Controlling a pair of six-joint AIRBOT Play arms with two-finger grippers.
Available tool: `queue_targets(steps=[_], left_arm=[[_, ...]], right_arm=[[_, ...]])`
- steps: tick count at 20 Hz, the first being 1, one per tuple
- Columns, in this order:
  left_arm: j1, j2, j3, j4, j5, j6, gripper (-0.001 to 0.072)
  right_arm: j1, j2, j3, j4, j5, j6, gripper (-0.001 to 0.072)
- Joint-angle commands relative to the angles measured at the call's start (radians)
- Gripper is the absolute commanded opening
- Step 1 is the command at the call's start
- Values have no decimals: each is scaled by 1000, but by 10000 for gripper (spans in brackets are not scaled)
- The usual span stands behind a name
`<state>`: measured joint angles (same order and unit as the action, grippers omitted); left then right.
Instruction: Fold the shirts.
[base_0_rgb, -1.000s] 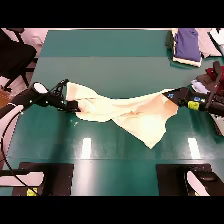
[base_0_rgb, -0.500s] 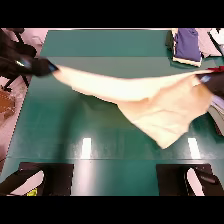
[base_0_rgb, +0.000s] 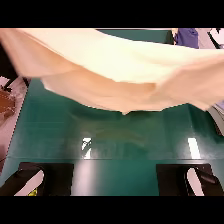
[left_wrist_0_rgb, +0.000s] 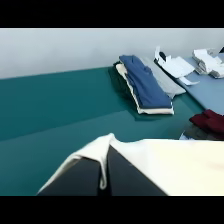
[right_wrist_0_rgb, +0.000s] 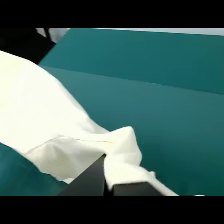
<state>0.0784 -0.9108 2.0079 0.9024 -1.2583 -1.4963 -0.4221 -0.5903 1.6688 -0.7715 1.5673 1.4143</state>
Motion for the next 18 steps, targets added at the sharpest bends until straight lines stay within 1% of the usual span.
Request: queue_targets(steps=[1,3,5,6,7,8,9,10,11,12,14,15,16,18], left_arm=[[1,19,97,36,-52,-14,22],[1,42,97,45,-71,-14,22],[1,61,94,105,-56,-10,21],[1,61,93,138,-66,-16,21],[1,50,73,155,-74,-17,21],[1,40,12,149,-67,-18,21],[1,27,-70,127,-55,-18,21],[1,7,-171,100,-34,-14,21],[1,-14,-271,76,6,1,21],[1,-37,-370,31,72,41,21],[1,-105,-537,-18,280,126,20],[1,-151,-591,-25,365,137,20],[1,-209,-614,-25,412,142,21],[1,-324,-616,-53,457,147,20]], right_arm=[[-24,12,220,-149,149,38,14],[-43,-18,338,-149,214,75,14],[-69,-60,402,-145,244,118,14],[-98,-80,386,-131,246,133,14],[-135,-92,325,-89,227,133,14],[-184,-96,217,-10,170,121,14],[-230,-94,84,87,80,83,14],[-256,-95,-78,206,-32,56,14],[-247,-106,-233,272,-167,8,14],[-208,-127,-361,274,-304,-18,14],[-57,-234,-535,275,-555,-103,14],[23,-321,-566,274,-628,-138,14],[100,-436,-564,275,-666,-164,14],[227,-677,-483,274,-679,-189,14]])
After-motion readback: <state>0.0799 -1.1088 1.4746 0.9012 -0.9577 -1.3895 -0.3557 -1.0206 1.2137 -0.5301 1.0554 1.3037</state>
